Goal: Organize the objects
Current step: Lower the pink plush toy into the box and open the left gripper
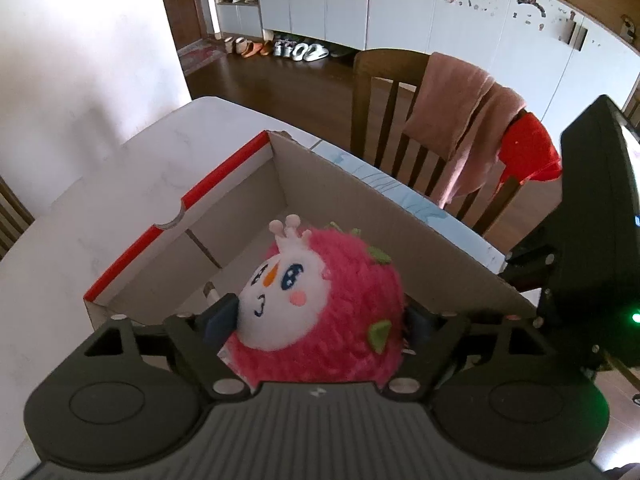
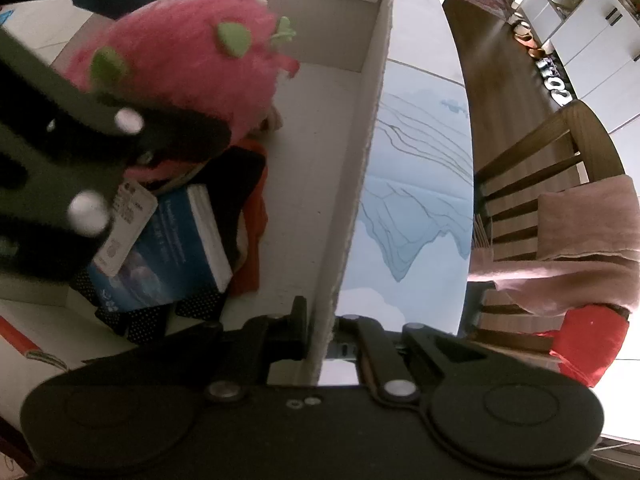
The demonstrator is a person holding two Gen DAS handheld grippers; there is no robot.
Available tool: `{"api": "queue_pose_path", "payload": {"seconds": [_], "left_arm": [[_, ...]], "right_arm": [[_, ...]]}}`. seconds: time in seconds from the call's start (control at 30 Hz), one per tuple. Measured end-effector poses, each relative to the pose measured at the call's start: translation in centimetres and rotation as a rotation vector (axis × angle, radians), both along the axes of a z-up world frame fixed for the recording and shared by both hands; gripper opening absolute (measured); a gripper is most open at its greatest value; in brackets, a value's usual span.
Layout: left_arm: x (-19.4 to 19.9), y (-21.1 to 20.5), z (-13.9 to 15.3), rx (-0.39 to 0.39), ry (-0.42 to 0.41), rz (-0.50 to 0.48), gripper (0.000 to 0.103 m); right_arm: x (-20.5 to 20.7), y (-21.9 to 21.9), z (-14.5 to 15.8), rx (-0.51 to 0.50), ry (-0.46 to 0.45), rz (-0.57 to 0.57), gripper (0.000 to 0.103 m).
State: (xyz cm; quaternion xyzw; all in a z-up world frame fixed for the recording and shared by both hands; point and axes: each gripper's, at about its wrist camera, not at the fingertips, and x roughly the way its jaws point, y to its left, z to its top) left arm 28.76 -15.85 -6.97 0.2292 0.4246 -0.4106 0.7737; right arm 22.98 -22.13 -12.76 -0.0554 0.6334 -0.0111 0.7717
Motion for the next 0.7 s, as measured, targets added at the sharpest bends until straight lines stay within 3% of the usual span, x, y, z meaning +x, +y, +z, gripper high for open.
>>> {"api": "queue_pose_path", "payload": {"seconds": [0.3,0.7], "left_arm": [[-0.2,1.8,0.9,-0.056,0.042,0.025,0.090],[-1.2,6.2,4.0,-0.110,0.004,0.063,0.090]], "right_arm": [[0.0,-0.1,-0.2,0.002,0.004,-0.001,0.005],[0.2,-0.3,-0.6,0.004,0.013,-0.006,0.005]]}}
